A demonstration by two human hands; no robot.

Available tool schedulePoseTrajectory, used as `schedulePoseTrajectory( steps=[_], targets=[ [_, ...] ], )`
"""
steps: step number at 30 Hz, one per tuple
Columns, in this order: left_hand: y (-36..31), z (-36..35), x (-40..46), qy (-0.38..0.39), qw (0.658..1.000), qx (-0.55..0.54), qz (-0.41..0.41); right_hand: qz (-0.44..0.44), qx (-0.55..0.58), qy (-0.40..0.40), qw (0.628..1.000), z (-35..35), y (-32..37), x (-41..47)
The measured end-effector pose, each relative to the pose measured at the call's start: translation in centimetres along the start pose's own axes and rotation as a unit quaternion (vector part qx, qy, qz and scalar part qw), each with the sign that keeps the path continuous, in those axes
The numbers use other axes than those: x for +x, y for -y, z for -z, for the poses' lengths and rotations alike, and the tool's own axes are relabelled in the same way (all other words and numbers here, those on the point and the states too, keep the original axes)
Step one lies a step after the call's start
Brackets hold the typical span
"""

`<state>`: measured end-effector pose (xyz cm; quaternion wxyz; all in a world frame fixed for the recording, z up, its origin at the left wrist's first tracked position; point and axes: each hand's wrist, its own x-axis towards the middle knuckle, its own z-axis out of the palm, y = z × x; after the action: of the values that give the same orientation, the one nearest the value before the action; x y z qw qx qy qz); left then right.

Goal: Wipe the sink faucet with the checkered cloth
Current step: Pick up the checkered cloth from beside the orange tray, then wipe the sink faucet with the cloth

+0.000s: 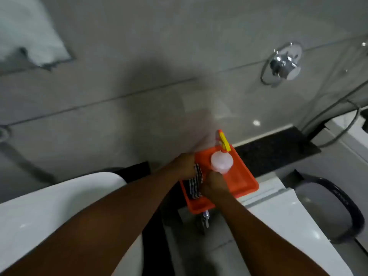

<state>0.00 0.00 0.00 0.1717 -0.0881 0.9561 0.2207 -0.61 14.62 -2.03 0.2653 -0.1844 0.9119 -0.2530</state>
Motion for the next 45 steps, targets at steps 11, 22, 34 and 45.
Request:
schedulePoseTrajectory(
  steps=[11, 22, 34, 45],
  targets=[
    [5.1, -8.7, 10.3, 0.063, 0.994, -0.008, 0.091, -0.098, 0.108, 0.029, 0.989, -7.4, -5.5, 6.9],
    [5.0, -0.7, 6.3, 0.022, 0.910, -0.355, 0.211, -0.120, 0.289, 0.063, 0.948, -1.5, -2.4, 6.7],
    [8.8, 19.5, -16.6, -0.086, 0.769, -0.629, 0.083, 0.089, 0.504, 0.254, 0.821, 7.1, 19.9, -3.3],
    [15.4, 29.2, -36.3, -0.227, 0.743, -0.630, 0.014, 0.119, 0.451, 0.389, 0.795, 3.3, 37.9, -10.5]
  ],
)
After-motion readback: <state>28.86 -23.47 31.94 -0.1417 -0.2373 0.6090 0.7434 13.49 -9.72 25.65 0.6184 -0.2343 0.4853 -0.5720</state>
